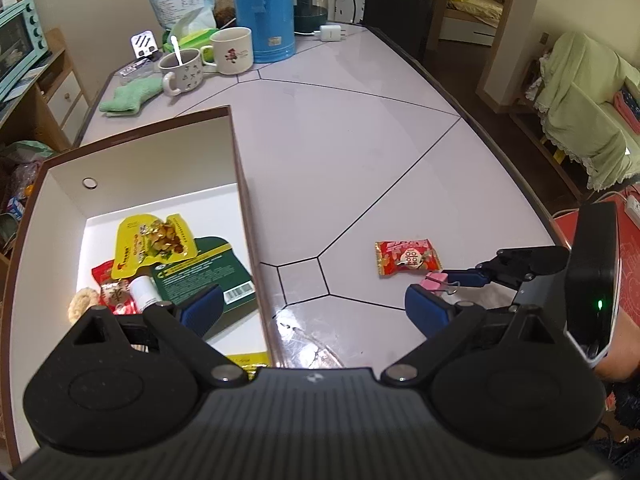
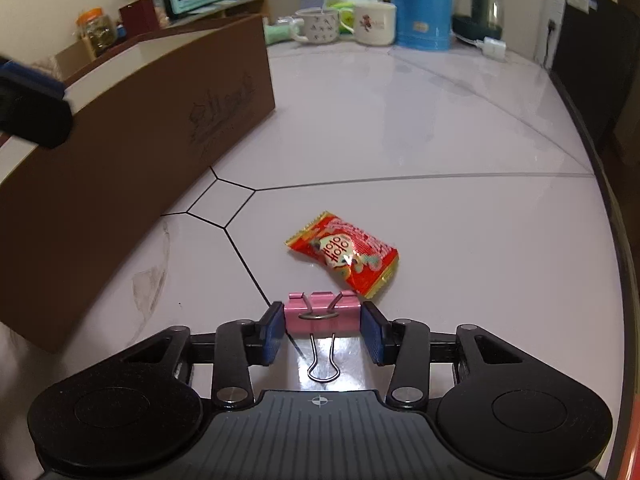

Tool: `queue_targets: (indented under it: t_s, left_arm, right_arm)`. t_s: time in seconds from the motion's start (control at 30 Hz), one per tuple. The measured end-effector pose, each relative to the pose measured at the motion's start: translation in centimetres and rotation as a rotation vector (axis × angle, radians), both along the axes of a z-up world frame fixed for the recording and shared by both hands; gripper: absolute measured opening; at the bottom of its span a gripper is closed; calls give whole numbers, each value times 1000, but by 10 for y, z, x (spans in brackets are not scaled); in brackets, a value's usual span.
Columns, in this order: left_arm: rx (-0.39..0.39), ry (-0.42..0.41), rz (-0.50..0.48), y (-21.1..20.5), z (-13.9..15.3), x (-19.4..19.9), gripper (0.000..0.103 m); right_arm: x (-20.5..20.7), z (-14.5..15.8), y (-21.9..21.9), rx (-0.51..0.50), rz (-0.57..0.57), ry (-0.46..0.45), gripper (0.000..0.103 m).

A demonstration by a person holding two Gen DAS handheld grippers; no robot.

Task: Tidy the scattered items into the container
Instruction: 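Grasp the pink binder clip with the right tool, then grasp the red candy packet with the left tool while the right lifts the clip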

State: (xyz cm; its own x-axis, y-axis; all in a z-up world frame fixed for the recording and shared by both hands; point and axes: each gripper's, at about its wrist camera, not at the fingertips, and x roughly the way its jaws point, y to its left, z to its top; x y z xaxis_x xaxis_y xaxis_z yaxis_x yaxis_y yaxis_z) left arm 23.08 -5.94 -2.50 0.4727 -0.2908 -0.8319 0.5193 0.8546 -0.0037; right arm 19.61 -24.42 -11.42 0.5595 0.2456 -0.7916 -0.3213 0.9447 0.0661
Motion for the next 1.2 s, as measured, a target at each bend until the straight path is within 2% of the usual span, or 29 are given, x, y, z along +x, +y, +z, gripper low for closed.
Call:
queue_targets:
  t_s: [0.03,0.1,0.23,0.43,0.6,0.7,0.83,0.97,1.1,1.2]
  left_arm:
    - [2,1,-5,-3,-1,1,95]
    - [3,0,-22,-9,-2,2,95]
    - [0,-7,-77,-27,-2,3,95]
    - [-8,28,-162,-66,-19,10,94]
    - [7,94,-196,-103,-51,24,90]
    - [33,132,-177,-120,-73,37,84]
    - [73,147,-130,-130,-97,51,69]
    - [96,169,-130,-134,-112,58,65]
    - [96,147,-144,-134,-118,55,61]
    - [80,136,-149,-130,-117,51,50]
  right_arm:
    - [-1,0,0,-10,7,-7,39]
    - [-4,0,-1,-13,20,-5,39]
    - [-11,10,-18,45,-22,3,39]
    - [-29,29,-71,140,-199,9,39]
    - [-42,37,-109,202,-340,24,39]
    - [-49,41,-123,224,-392,26,39]
    - [-54,46,-129,242,-410,23,39]
    - [-53,45,-131,256,-414,30,39]
    - [-53,43,-133,260,-410,30,39]
    - [-52,43,-131,257,-401,29,39]
